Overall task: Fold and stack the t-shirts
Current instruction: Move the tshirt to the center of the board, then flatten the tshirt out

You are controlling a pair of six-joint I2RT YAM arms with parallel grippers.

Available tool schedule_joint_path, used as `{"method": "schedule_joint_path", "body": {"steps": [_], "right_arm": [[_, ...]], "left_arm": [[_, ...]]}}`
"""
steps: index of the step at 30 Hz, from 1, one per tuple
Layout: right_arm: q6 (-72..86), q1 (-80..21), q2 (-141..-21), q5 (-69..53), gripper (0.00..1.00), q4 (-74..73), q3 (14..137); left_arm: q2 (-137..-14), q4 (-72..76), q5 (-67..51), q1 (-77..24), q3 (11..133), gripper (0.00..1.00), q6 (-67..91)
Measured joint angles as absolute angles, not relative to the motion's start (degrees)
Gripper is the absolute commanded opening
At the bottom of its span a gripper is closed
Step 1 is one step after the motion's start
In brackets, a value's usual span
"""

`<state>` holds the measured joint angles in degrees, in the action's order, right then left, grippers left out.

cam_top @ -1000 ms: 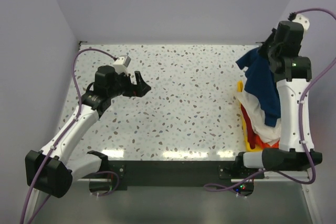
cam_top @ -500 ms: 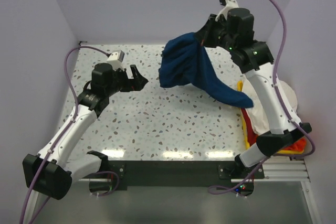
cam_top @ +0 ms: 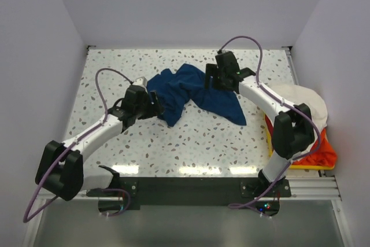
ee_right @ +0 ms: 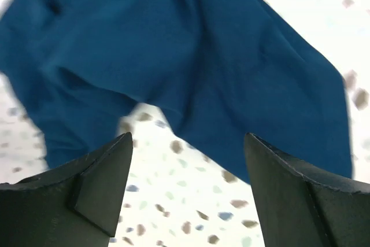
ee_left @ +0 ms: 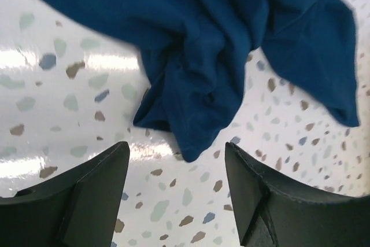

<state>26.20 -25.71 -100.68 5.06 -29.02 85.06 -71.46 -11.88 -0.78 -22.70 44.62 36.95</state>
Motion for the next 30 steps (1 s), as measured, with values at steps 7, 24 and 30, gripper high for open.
{"method": "schedule_joint_path", "body": {"steps": [7, 24, 30], "right_arm": [[28.32, -20.73, -95.96, 9.61, 0.77, -24.56, 69.6], [31.75, -15.09, -96.4, 14.0, 0.32, -19.05, 54.48], [33.41, -15.09, -96.25, 12.86, 0.0, -18.09, 54.43]], "left_arm": [[-81.12, -8.36, 4.91, -31.99, 41.3, 0.76, 40.45], [-91.31, -1.19, 10.0, -33.52, 44.95, 0.0, 40.86], [-86.19, -4.95, 11.75, -32.93, 46.83, 0.0, 39.44]]}}
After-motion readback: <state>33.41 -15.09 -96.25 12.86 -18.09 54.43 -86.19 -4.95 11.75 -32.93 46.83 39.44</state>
